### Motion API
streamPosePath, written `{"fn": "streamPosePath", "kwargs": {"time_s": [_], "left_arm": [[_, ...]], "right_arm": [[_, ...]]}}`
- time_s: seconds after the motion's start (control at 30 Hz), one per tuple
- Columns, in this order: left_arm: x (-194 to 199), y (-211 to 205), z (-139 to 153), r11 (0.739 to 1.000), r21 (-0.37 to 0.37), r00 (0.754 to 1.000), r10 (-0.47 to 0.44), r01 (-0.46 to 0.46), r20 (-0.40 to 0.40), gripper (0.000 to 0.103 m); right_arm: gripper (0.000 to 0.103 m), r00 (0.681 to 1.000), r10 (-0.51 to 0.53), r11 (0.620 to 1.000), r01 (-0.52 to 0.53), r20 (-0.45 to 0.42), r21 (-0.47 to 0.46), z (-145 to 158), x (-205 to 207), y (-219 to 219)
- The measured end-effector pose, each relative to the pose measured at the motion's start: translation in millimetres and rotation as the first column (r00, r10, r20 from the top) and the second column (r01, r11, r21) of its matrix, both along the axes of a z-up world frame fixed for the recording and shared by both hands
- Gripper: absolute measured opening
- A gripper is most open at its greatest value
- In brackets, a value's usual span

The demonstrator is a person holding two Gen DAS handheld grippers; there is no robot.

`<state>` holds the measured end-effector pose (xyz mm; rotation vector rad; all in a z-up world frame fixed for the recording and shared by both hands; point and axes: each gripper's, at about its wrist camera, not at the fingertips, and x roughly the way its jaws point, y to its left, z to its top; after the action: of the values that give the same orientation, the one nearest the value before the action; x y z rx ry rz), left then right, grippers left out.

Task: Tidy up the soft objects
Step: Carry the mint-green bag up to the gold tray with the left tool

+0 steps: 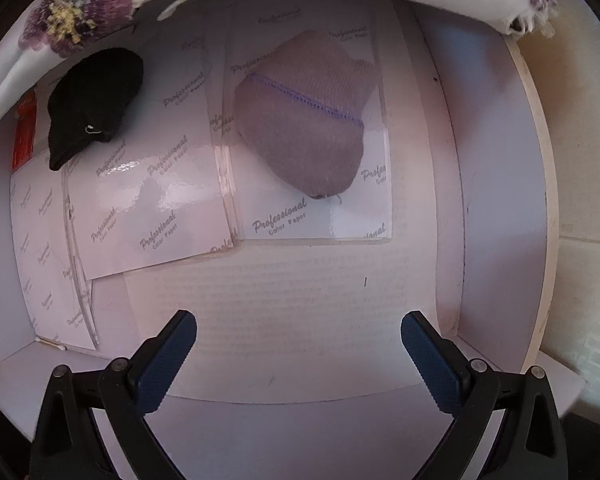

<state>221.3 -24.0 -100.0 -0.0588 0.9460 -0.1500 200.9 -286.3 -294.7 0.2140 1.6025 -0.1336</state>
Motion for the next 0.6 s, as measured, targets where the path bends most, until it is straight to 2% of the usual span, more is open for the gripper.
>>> {"fn": "streamPosePath", "kwargs": {"time_s": [0.17, 0.6], "left_arm": [[-0.7, -2.4, 9.3, 1.0, 0.005, 1.0, 0.001, -0.001, 0.03, 0.027], [0.6, -10.6, 18.9, 0.999, 0.043, 0.999, -0.007, 0.005, 0.05, 0.027]], "right_arm": [[0.103, 0.998, 0.001, 1.0, -0.001, 0.059, 0.0, 12.7, 4.2, 3.1], [0.103, 0.999, -0.007, 1.0, 0.006, 0.045, 0.02, 12.6, -0.4, 5.2]]}}
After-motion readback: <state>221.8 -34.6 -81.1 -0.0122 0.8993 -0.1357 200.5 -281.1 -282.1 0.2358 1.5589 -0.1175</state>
